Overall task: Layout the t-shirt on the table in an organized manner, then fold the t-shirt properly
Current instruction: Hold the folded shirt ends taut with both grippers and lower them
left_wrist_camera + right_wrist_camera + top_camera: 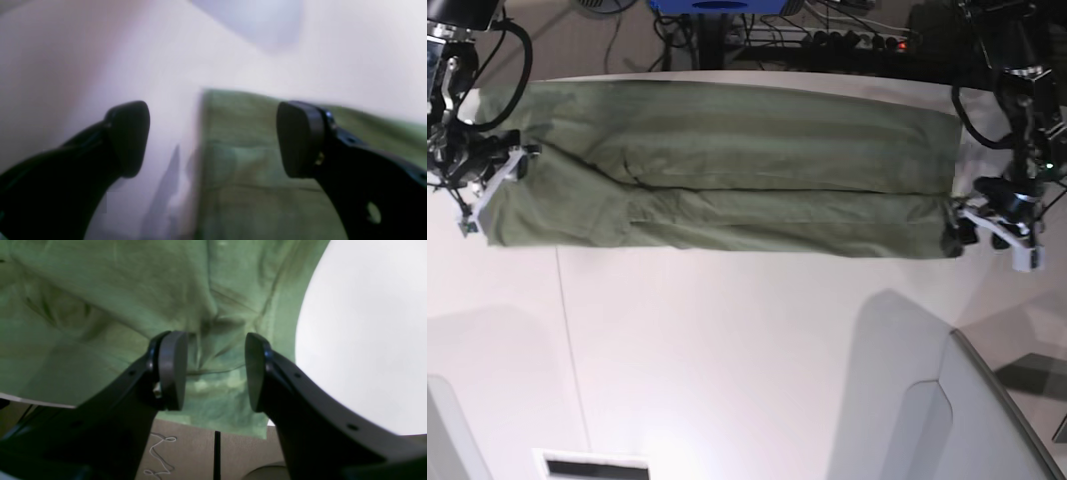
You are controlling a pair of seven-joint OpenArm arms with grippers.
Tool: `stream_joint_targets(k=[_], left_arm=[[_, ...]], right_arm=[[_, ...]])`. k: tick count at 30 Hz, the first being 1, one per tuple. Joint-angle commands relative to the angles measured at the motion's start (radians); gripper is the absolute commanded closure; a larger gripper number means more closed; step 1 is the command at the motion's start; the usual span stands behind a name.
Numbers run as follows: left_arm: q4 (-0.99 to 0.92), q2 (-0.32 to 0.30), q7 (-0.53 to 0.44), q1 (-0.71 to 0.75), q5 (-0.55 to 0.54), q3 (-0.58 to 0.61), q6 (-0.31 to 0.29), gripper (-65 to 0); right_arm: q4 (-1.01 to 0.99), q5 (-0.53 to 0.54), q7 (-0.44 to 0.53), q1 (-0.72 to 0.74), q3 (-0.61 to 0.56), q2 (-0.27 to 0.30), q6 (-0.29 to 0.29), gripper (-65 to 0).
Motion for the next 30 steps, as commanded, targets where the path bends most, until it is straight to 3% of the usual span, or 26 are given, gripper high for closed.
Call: stream_joint_targets(k=[1,4,8,10,24,27,30], left_arm=[[-0.024,-0.021,-0.006,-0.002,-0.035,-0.006,-0.006,-57.8],[-0.151,-0.024,-0.097,-0.018,-0.048,0.024,-0.023,-57.8],[-0.284,-0.019,-0.205,-0.027,-0.051,0.059,-0.197,-57.6],[-0.318,-0.016,-0.210,-0.030,-0.048,0.059,-0.240,-57.4],[-0.468,-0.013,-0.268,-0.047,-0.046,0.062,-0.247,-55.6],[-0.473,-0.013,-0.268,-0.047,-0.046,0.062,-0.249,-40.0],[-0.478,-0.013,-0.268,-0.054,-0.046,0.062,-0.246,-16.6]], right_arm=[[0.018,0.008,0.011,0.006,0.000,0.014,0.000,-27.2],[0.018,0.008,0.013,0.006,0.000,0.012,0.001,-27.2],[0.018,0.008,0.013,0.006,-0.002,0.012,0.004,-27.2],[0.018,0.008,0.013,0.005,-0.002,0.012,0.004,-27.2],[0.018,0.008,0.015,-0.007,-0.002,0.012,0.006,-27.2],[0.018,0.008,0.015,-0.007,-0.002,0.012,0.006,-27.2],[0.018,0.008,0.015,-0.007,-0.002,0.012,0.006,-27.2]])
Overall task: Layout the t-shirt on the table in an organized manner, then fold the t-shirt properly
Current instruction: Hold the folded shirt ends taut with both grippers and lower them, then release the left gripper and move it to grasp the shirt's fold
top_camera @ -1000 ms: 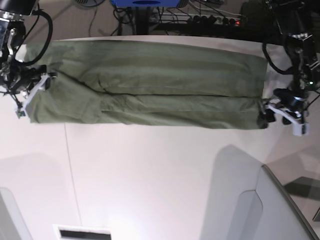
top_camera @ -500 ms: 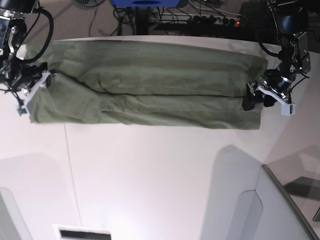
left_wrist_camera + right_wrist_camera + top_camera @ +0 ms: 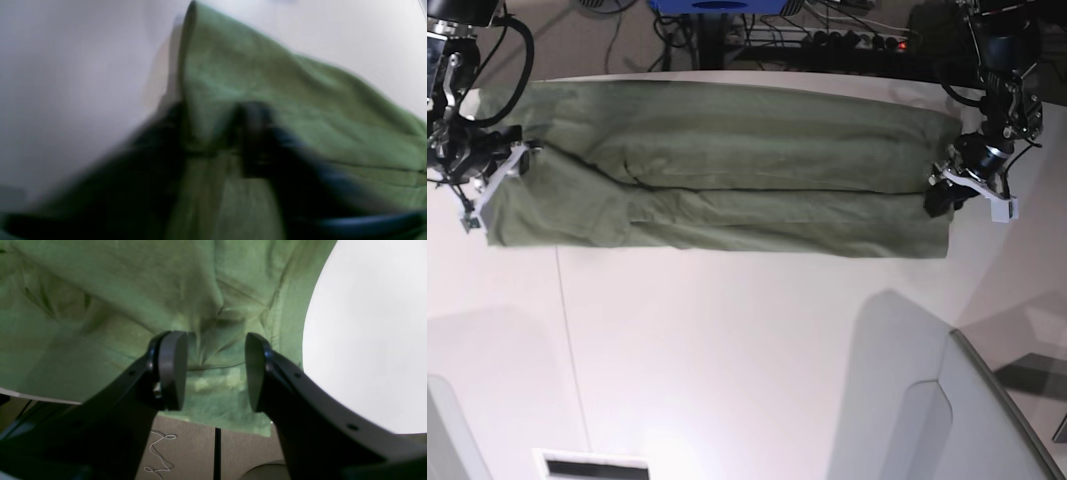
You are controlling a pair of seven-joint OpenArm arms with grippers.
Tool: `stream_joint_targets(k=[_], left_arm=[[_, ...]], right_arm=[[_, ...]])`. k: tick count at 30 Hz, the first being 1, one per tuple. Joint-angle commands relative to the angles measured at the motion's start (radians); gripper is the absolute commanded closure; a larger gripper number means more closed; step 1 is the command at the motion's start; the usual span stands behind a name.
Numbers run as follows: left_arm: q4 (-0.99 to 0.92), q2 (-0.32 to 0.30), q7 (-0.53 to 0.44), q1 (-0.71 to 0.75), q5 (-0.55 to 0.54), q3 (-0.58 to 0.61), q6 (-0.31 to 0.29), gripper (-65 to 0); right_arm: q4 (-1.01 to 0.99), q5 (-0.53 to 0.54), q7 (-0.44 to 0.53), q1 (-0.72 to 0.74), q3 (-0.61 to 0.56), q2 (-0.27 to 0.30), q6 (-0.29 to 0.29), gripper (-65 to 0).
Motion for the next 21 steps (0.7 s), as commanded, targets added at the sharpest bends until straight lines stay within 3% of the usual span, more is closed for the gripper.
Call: stream_joint_targets(k=[1,2,7,11,14,17,19,21], left_arm=[[-0.004,-0.012,0.020,-0.010,0.011,0.001,0.006,-8.2],[-0.016,-0.012,0.018,-0.013,0.011,0.001,0.006,0.0],[-0.056,-0.027,0.017,-0.065,0.013,-0.007,0.008,0.0],[-0.013,-0.087,-0.022,-0.076,0.013,-0.009,0.017,0.0],[0.069,-0.136,-0.029,-0.039,0.013,-0.003,0.098,0.0],[0.257,-0.145,-0.028,0.059,0.024,0.001,0.187,0.0],[0.403,-0.124,-0.026,0.128,0.090,0.001,0.256,0.0],[0.533,-0.052,-0.023,0.182,0.188,0.002,0.312,0.0]], right_arm=[[0.018,0.008,0.011,0.007,0.003,0.012,0.004,-27.2],[0.018,0.008,0.011,0.007,0.003,0.012,0.004,-27.2],[0.018,0.008,0.011,0.007,0.003,0.012,0.004,-27.2],[0.018,0.008,0.009,0.007,0.005,0.012,0.004,-27.2],[0.018,0.008,0.009,0.002,0.005,0.012,0.004,-27.2],[0.018,0.008,0.009,-0.002,0.005,0.012,0.004,-27.2],[0.018,0.008,0.011,-0.002,0.005,0.012,0.004,-27.2],[0.018,0.008,0.011,-0.001,0.005,0.012,0.004,-27.2]])
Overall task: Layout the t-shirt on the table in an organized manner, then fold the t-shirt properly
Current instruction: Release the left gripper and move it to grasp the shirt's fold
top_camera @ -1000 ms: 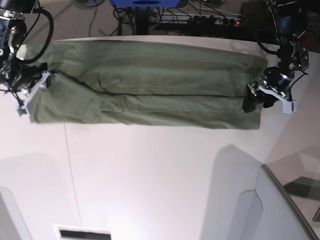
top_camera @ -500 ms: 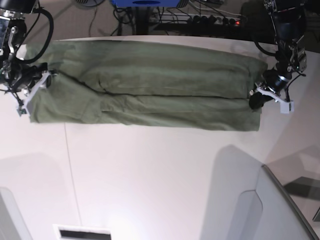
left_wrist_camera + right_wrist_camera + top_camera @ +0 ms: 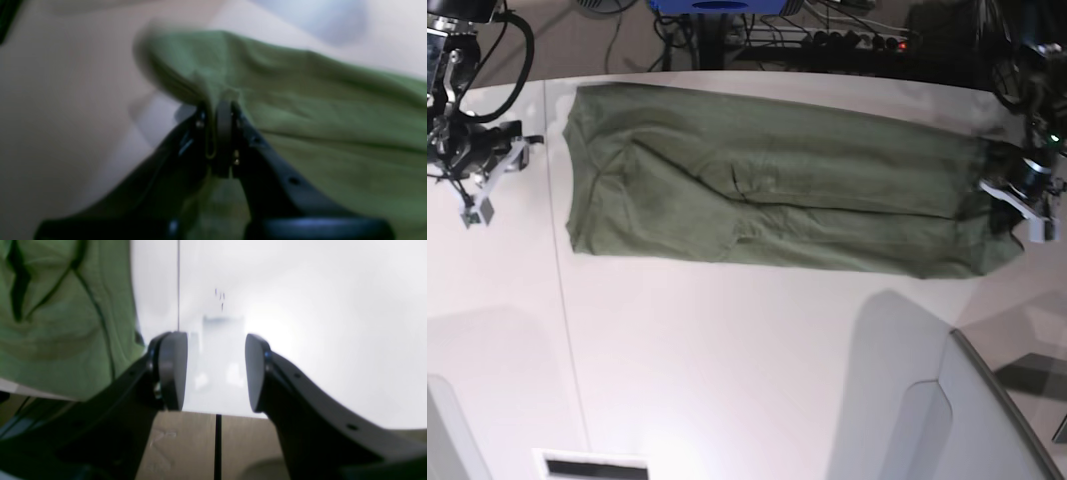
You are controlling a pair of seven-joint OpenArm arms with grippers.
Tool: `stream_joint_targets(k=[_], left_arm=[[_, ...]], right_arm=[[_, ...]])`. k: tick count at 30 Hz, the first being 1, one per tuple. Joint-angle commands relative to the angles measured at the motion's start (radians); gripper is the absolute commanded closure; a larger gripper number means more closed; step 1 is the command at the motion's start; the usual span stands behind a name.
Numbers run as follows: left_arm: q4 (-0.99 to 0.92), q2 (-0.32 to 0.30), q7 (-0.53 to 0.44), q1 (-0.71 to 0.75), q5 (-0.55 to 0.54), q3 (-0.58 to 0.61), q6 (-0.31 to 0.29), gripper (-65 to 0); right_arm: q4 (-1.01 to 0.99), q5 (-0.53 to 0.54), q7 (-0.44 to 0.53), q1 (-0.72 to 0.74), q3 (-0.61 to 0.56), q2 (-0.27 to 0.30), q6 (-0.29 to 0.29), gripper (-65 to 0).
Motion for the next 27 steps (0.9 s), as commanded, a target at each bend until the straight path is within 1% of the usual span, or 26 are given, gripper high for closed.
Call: stream_joint_targets(k=[1,3,5,7,9,14,19,23,27], left_arm=[[0.065,0.030,-0.022,0.010,0.030,0.000,0.014,0.0],[0.137,0.120,0.000,0.033,0.168,0.026,0.045,0.0],[0.169,0.205,0.026,0.039,0.304,0.058,0.054,0.0],[0.172,0.281,0.032,0.032,0.386,0.077,0.054,0.0],[0.180,0.337,0.035,0.025,0.430,0.098,0.054,0.0],[0.183,0.392,0.038,0.012,0.484,0.195,0.058,0.0],[0.183,0.440,0.038,-0.002,0.519,0.247,0.058,0.0],[0.167,0.466,0.038,-0.022,0.533,0.258,0.058,0.0],[0.163,0.470,0.038,-0.028,0.533,0.255,0.058,0.0]], right_arm=[[0.018,0.008,0.010,0.013,0.004,0.013,0.004,-27.2],[0.018,0.008,0.010,0.014,0.004,0.013,0.004,-27.2],[0.018,0.008,0.010,0.014,0.004,0.013,0.004,-27.2],[0.018,0.008,0.010,0.014,0.004,0.013,0.004,-27.2],[0.018,0.008,0.010,0.014,0.004,0.015,0.004,-27.2],[0.018,0.008,0.010,0.011,0.007,0.016,0.004,-27.2],[0.018,0.008,0.010,0.010,0.010,0.018,0.004,-27.2],[0.018,0.008,0.010,0.010,0.010,0.018,0.004,-27.2],[0.018,0.008,0.010,0.011,0.010,0.019,0.004,-27.2]])
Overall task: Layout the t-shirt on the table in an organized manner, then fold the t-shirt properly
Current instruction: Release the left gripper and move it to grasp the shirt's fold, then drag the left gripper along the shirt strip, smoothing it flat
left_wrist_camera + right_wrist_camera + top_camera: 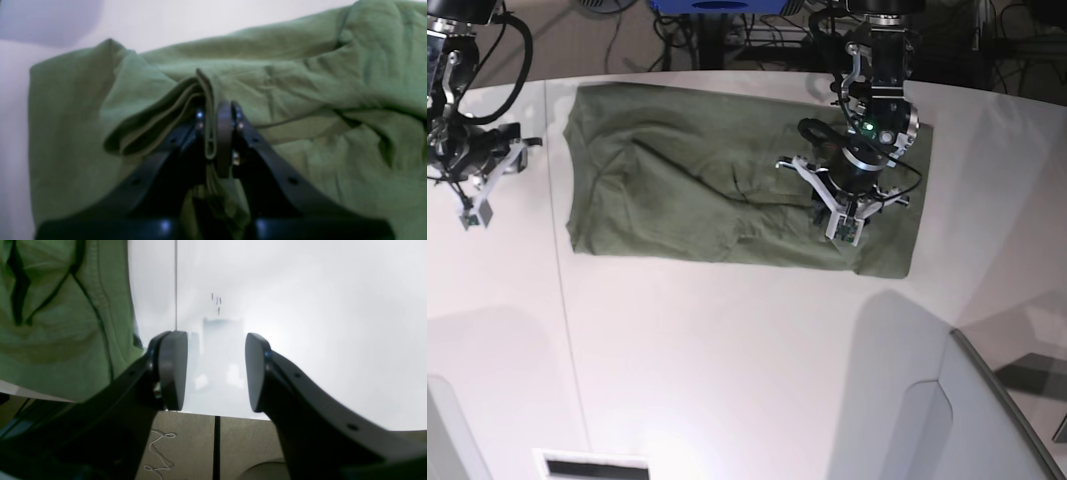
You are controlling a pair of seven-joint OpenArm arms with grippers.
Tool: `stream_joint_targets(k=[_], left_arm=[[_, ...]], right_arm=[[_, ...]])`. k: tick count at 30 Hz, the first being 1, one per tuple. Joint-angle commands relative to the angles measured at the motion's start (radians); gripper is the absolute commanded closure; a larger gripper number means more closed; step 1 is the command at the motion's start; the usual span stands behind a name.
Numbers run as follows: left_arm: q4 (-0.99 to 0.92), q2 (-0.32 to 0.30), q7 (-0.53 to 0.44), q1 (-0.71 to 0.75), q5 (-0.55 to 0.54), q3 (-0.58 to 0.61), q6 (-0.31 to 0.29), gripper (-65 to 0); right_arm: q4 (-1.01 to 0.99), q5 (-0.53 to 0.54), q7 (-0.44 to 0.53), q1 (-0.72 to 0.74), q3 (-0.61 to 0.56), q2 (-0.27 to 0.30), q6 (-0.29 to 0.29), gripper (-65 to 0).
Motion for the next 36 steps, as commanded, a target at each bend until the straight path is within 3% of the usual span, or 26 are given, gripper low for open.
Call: stream_joint_targets(k=[1,8,17,35,36], left_arm=[[0.015,0.003,-0.021,-0.009,-0.005,0.000,0.002,0.0],[0.001,0.015,0.065,-0.044,-0.014,0.001,0.002,0.0],[0.001,0.018,0.068,-0.044,-0.014,0.099,0.002,0.0],[0.000,0.027,0.069,-0.049,-0.003,0.104,0.002,0.0],[0.000,0.027,0.069,-0.047,-0.003,0.115,0.002,-4.8]], right_arm=[[0.018,0.008,0.007,0.007,0.008,0.015,0.002,-27.2],[0.018,0.008,0.007,0.009,0.006,0.014,0.002,-27.2],[0.018,0.008,0.007,0.009,0.008,0.014,0.002,-27.2],[0.018,0.008,0.007,0.009,0.003,0.014,0.002,-27.2],[0.018,0.008,0.007,0.009,0.003,0.014,0.002,-27.2]])
